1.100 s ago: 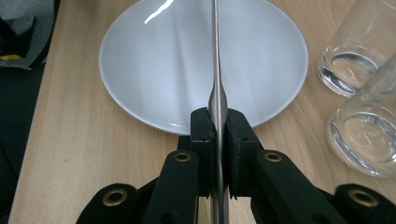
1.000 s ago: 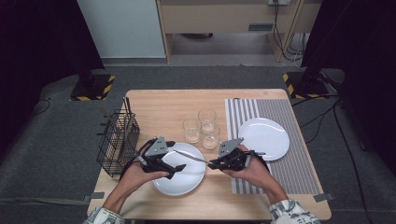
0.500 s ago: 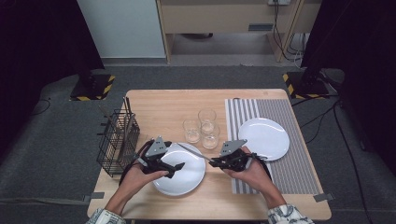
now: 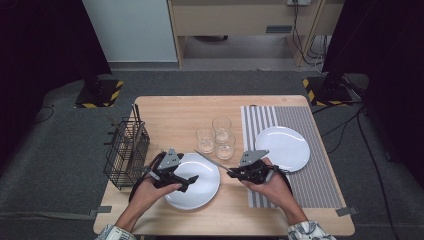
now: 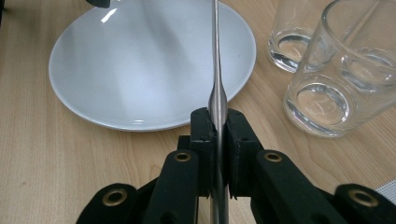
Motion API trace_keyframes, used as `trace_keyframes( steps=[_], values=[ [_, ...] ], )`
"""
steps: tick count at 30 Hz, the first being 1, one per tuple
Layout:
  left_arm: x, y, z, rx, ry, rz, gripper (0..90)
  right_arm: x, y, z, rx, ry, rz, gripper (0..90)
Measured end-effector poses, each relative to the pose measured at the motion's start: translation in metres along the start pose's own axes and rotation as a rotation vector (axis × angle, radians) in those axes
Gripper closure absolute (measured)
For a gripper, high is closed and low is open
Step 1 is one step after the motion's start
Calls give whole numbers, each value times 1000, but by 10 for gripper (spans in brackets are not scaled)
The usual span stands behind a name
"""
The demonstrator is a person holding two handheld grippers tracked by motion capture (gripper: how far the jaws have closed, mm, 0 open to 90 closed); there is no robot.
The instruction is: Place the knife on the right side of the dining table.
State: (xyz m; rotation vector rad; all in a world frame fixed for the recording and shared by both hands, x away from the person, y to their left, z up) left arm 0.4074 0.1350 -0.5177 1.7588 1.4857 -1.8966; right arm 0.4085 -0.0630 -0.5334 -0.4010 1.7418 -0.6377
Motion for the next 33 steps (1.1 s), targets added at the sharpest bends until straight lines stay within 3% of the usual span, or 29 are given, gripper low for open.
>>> trace_keyframes(
  steps=[13, 26, 33],
  values=[
    [8, 7, -4, -62, -46, -19, 34, -2, -11, 10, 66, 50, 60, 833],
    [17, 9, -10, -88, -90, -43, 39, -3, -17, 20, 129, 86, 99, 833],
    [20, 9, -11, -117, -84, -59, 40, -5, -22, 21, 165, 86, 115, 833]
  ],
)
Point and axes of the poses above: each handheld gripper's, and its own axes: y roughly forward along the jaws, x roughly out of its underside, z roughly to its right, the point moved 8 cm from there along y, roughly forward along the jaws, and after that the axes turned 14 degrees about -x, right-handed, at the moved point
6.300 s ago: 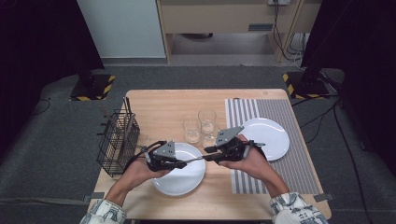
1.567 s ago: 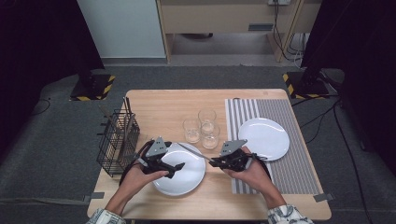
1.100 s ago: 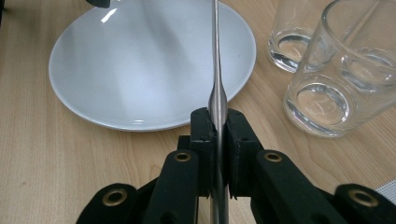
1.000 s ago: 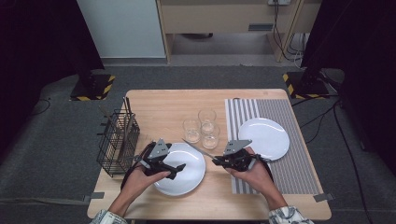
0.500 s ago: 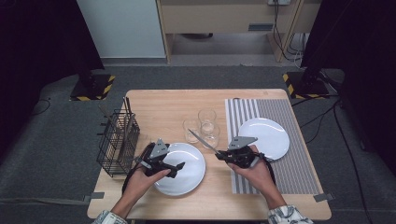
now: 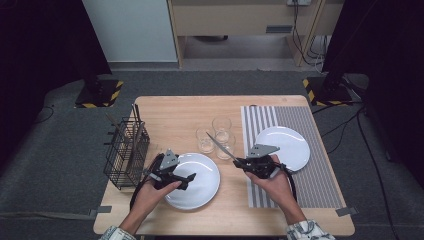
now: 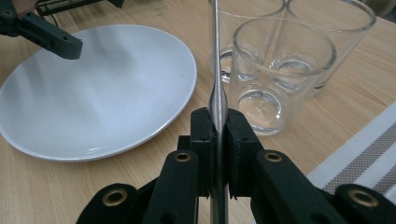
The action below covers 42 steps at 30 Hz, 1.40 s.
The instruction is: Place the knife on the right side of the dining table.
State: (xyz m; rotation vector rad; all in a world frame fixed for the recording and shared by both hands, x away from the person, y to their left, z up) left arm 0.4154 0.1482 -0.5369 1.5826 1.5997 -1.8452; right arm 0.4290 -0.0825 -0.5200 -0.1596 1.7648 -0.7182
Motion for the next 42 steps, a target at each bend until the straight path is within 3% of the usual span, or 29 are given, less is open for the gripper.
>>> trace_keyframes(
  steps=[8, 14, 19, 30, 33, 42],
  values=[
    [-1, 1, 0, -30, 11, -1, 41, 4, -9, 7, 57, 23, 13, 833],
    [1, 1, 2, -39, 28, -5, 41, 4, -20, 17, 117, 67, 38, 834],
    [2, 1, -2, -49, 12, -8, 41, 7, -31, 26, 163, 98, 51, 834],
    [5, 1, -7, -70, 11, -16, 43, 13, -46, 39, 221, 128, 71, 834],
    [4, -1, -8, -58, -18, -9, 44, 15, -50, 42, 236, 140, 76, 834],
    [7, 1, -9, -70, -3, -21, 44, 23, -64, 54, 271, 178, 94, 834]
  ],
)
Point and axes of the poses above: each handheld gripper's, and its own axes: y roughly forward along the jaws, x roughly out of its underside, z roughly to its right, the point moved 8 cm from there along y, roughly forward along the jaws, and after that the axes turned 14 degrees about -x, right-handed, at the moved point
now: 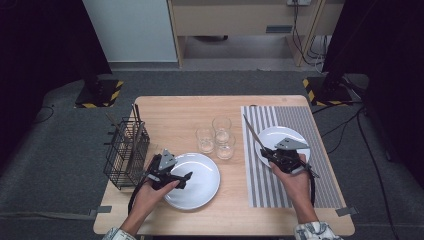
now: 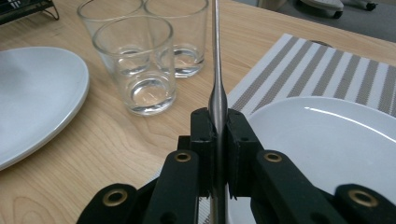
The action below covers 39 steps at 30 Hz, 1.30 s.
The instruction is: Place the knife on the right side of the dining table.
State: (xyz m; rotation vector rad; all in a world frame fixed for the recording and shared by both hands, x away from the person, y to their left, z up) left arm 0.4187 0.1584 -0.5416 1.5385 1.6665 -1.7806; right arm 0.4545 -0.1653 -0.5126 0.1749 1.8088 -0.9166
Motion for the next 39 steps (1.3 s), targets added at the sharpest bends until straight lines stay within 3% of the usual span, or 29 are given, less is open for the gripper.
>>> trace_keyframes(
  steps=[15, 39],
  values=[
    [2, 3, 2, -3, 10, -8, 44, 12, -19, 29, 60, 62, 13, 834],
    [2, 2, 2, -5, 26, -10, 44, 22, -45, 55, 135, 128, 44, 834]
  ],
)
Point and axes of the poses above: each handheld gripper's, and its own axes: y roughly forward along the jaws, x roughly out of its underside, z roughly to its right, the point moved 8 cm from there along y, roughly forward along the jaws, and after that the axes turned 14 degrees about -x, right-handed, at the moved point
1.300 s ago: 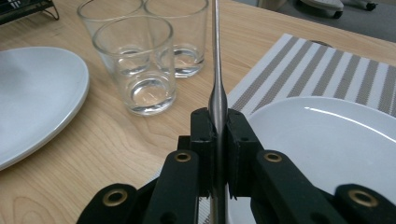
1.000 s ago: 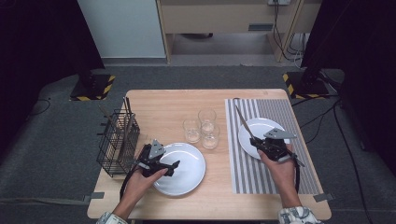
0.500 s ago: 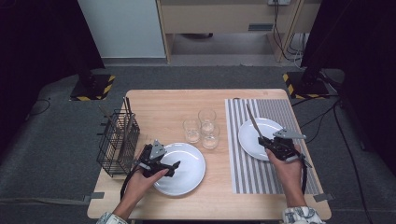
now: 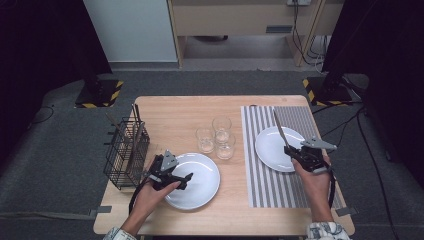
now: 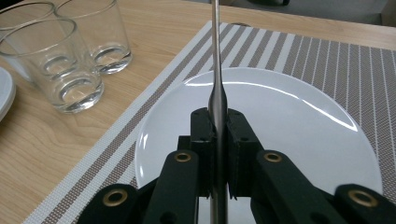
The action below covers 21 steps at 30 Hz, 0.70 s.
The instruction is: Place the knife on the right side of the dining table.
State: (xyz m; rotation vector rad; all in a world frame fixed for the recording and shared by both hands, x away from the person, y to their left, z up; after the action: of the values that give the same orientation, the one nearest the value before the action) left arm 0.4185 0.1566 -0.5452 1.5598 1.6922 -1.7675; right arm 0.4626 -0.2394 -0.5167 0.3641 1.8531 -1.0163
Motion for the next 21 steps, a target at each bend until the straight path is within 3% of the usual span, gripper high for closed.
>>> trace_keyframes(
  steps=[21],
  values=[
    [0, 1, 3, 5, 9, -3, 42, 5, -19, 23, 61, 48, 19, 834]
  ],
)
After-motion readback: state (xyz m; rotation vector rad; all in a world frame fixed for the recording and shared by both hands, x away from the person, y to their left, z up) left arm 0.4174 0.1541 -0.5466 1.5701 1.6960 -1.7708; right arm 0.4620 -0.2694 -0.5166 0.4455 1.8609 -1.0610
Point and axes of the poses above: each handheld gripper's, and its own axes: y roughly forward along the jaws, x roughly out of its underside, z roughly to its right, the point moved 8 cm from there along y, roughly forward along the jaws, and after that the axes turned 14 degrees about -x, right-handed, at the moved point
